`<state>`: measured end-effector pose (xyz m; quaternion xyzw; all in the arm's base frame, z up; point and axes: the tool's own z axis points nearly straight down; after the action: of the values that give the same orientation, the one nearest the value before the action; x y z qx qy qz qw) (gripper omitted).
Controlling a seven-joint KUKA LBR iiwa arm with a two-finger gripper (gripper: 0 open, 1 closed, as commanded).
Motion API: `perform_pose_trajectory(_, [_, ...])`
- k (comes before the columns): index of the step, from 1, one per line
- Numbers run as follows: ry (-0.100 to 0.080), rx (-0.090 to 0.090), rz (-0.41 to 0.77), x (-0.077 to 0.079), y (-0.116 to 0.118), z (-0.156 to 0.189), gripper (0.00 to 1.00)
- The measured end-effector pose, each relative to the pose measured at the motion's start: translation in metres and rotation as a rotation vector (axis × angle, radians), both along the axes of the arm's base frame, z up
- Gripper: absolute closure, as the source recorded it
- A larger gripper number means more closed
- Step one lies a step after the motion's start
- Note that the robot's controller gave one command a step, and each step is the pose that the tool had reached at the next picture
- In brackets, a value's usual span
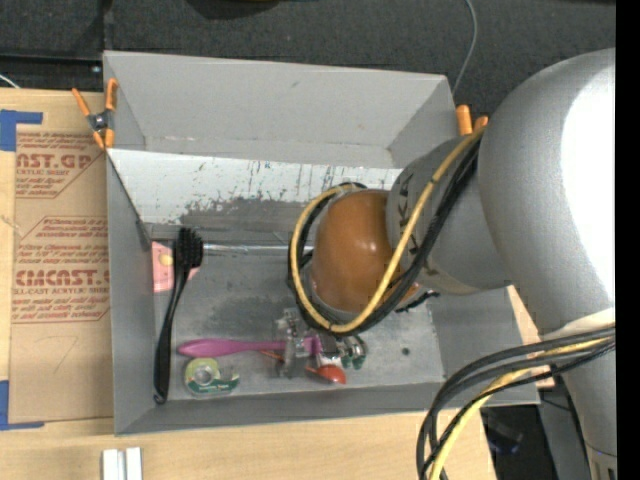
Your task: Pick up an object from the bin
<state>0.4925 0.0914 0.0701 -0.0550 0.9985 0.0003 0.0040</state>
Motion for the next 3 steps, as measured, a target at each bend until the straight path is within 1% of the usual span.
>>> perform_pose_trajectory(1, [0.000, 0.000, 0.000, 0.000, 0.000, 0.000, 1.00])
perform_pose_trajectory(2, [0.013, -0.002, -0.003, -0.005, -0.001, 0.015, 1.00])
perform_pose_trajectory(3, [0.005, -0.003, 0.436, 0.006, 0.043, 0.005, 1.00])
